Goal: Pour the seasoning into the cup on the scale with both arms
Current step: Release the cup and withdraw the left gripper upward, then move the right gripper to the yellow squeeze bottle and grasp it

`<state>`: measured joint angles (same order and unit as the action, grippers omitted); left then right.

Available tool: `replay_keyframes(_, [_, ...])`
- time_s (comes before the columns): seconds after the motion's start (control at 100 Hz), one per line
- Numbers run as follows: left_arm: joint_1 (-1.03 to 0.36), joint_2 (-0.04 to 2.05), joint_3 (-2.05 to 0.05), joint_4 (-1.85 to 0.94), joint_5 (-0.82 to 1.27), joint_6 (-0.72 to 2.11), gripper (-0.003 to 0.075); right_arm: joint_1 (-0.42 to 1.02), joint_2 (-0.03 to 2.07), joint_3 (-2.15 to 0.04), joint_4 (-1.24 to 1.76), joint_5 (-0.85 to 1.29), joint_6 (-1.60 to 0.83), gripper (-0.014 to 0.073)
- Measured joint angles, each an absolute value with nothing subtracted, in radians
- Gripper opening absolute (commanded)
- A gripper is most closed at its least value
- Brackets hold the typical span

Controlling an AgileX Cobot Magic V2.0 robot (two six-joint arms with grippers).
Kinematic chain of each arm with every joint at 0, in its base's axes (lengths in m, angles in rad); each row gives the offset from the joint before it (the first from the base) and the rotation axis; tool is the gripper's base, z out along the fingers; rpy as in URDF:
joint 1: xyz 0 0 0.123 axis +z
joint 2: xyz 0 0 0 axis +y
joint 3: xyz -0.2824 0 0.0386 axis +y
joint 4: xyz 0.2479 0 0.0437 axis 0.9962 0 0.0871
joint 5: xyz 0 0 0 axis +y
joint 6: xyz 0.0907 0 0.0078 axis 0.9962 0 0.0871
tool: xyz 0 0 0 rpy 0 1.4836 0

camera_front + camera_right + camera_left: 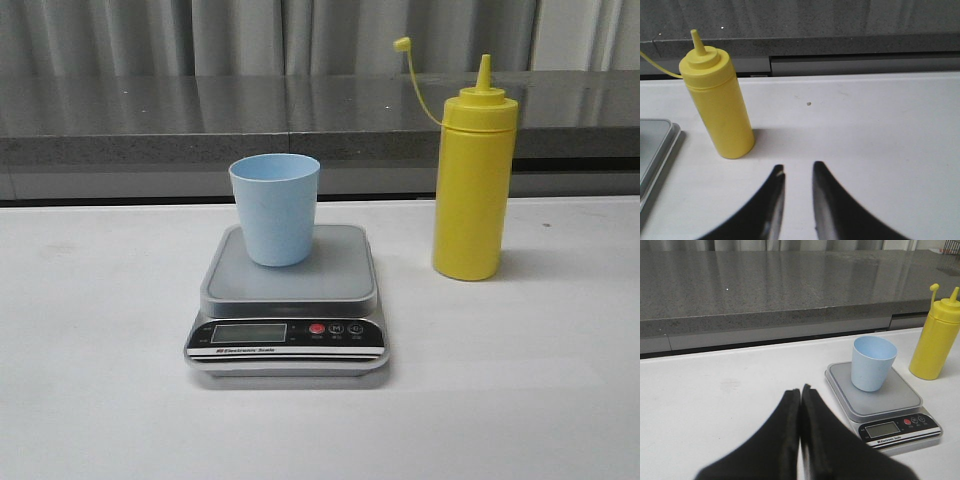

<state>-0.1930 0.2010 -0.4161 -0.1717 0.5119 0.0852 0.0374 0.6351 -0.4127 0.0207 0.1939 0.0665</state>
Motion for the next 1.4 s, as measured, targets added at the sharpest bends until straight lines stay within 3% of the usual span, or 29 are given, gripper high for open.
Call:
replay_keyframes(0.1, [-0.193, 0.201, -0.416, -0.172, 0.512, 0.085, -0.0020, 0.037, 0.703, -0.413, 0.021, 0.123, 0.067, 0.0669])
replay_keyframes(0.36, [-0.193, 0.201, -0.416, -0.172, 0.512, 0.085, -0.0020, 0.037, 0.855, -0.414, 0.025, -0.051, 0.067, 0.0590])
replay_keyframes(0.84, [-0.193, 0.201, -0.416, -0.172, 0.512, 0.085, -0.0020, 0.252, 1.204, -0.415, 0.014, -0.386, 0.067, 0.0590])
replay_keyframes(1.4, [-0.193, 0.201, -0.416, -0.172, 0.512, 0.085, -0.0020, 0.266, 1.650, -0.442, -0.100, -0.945, 0.089, 0.0590])
